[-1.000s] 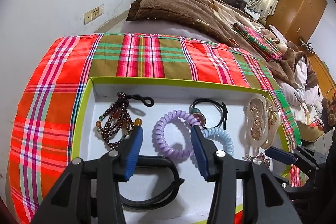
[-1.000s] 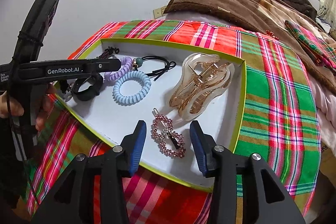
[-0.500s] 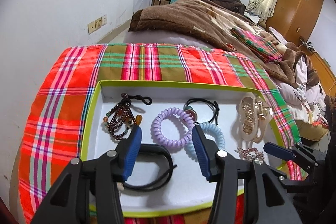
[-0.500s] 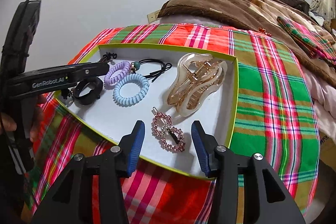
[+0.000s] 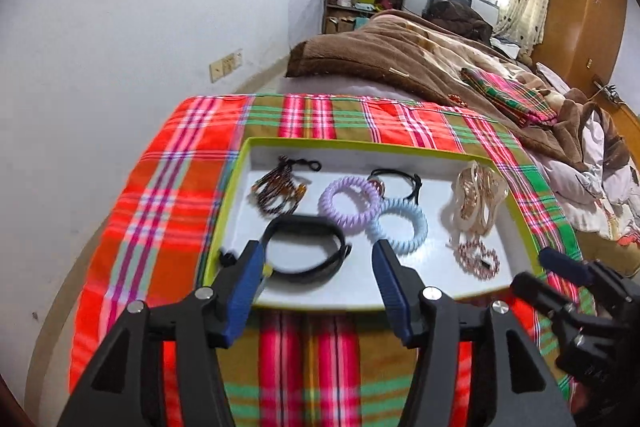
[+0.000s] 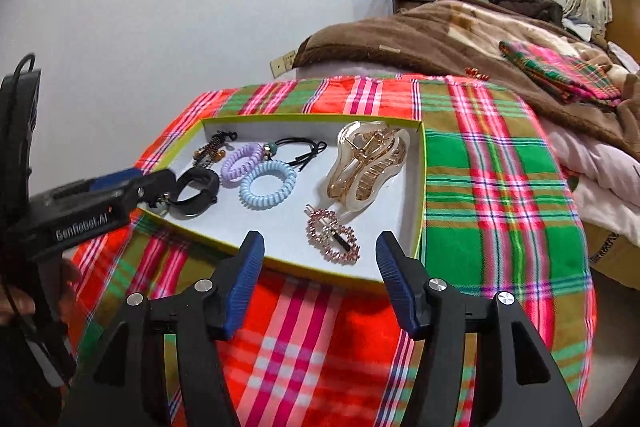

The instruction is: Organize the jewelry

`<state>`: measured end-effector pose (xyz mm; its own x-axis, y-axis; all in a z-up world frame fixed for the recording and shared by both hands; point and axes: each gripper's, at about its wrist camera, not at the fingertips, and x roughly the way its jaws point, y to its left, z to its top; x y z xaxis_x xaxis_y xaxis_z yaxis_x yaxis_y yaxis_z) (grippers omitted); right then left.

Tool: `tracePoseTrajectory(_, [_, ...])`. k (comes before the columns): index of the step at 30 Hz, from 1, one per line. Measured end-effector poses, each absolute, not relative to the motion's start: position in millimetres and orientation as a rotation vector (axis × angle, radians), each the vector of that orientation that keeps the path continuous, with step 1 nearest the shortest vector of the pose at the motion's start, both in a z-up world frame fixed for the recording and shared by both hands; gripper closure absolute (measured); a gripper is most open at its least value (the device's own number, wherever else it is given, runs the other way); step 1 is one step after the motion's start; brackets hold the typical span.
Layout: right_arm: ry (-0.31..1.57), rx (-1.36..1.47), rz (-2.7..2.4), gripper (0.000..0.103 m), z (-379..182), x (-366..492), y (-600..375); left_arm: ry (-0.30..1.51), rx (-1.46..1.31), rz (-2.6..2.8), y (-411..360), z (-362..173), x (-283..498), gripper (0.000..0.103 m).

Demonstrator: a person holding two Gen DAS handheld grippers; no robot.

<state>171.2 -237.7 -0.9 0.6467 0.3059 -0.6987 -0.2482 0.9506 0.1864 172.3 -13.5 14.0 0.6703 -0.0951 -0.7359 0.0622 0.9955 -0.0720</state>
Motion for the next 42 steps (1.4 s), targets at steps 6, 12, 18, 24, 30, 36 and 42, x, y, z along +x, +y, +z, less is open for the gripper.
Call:
tracePoseTrajectory(6, [0.750,0.061,0.262,0.044,13,139,-236,0.782,-0.006,-0.035,-12,25,136,0.044])
tracePoseTrajectory(12, [0.726,0.080,0.233,0.044,22,109,-234,0.758,-0.007,-0.019,-12,30,108,0.044])
tracePoseTrajectory(18, [0.697,0.082,0.204,0.044,27,86,-233,0.733,0.014,-0.020,-13,27,79,0.044])
tracePoseTrajectory(24, [0.628,0.046,0.142,0.044,34,68,-228,0.736,0.007,-0.021,-12,21,62,0.044])
tracePoseTrajectory(30, [0.616,0.040,0.134,0.044,34,59,-222,0.744,0.035,-0.016,-17,16,54,0.044])
tracePoseTrajectory(36, [0.628,0.036,0.141,0.044,30,54,-215,0.721,0.034,-0.008,-20,19,46,0.044])
tracePoseTrajectory(42, [0.632,0.033,0.147,0.044,28,52,-212,0.719,0.021,0.000,-18,19,45,0.044])
